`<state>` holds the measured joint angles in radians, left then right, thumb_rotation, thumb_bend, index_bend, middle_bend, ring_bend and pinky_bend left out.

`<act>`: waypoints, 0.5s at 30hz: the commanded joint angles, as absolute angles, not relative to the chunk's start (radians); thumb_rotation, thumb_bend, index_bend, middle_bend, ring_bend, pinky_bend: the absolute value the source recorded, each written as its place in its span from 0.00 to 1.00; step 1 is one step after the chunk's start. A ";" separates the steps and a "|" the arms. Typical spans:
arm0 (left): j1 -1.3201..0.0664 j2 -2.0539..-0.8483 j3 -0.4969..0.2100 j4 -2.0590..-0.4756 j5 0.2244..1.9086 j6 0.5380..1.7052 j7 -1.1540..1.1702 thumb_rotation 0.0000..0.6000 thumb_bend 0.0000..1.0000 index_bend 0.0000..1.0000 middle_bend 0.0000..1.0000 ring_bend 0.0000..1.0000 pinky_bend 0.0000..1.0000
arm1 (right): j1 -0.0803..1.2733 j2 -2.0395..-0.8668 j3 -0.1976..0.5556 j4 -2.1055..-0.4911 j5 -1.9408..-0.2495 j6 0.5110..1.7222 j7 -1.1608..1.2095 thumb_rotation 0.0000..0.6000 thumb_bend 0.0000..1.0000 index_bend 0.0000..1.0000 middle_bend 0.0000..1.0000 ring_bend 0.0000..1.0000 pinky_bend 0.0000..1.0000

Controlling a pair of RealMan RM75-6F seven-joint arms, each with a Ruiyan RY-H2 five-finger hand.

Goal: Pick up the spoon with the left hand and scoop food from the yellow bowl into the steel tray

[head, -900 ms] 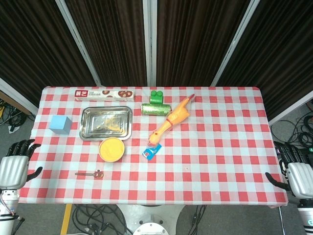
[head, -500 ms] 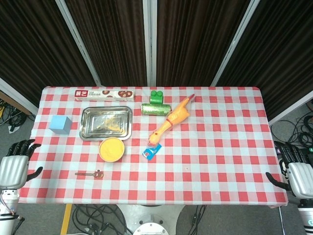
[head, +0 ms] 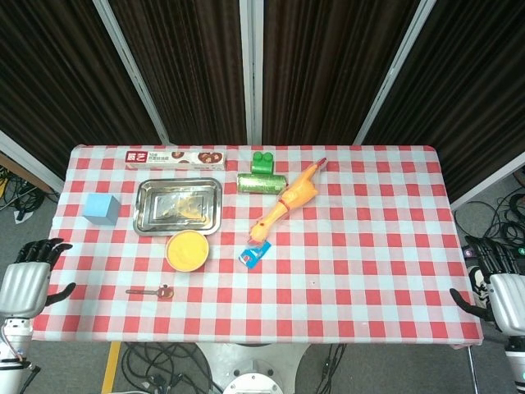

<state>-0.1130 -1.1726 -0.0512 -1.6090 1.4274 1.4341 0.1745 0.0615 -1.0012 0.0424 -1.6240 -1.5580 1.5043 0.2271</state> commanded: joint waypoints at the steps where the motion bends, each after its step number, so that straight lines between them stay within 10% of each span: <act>1: -0.135 -1.182 -0.045 -1.597 1.417 1.385 0.165 1.00 0.19 0.45 0.48 0.39 0.40 | 0.066 -1.000 0.044 -1.625 -1.558 1.499 0.226 1.00 0.17 0.00 0.10 0.00 0.04; 6: -0.187 -1.207 -0.031 -1.577 1.403 1.262 0.126 1.00 0.19 0.52 0.65 0.59 0.75 | 0.079 -1.001 0.047 -1.624 -1.550 1.475 0.223 1.00 0.17 0.00 0.10 0.00 0.04; 15: -0.267 -1.299 -0.020 -1.507 1.384 1.111 0.098 1.00 0.21 0.56 0.74 0.70 0.90 | 0.093 -0.999 0.053 -1.632 -1.529 1.445 0.205 1.00 0.17 0.00 0.11 0.00 0.04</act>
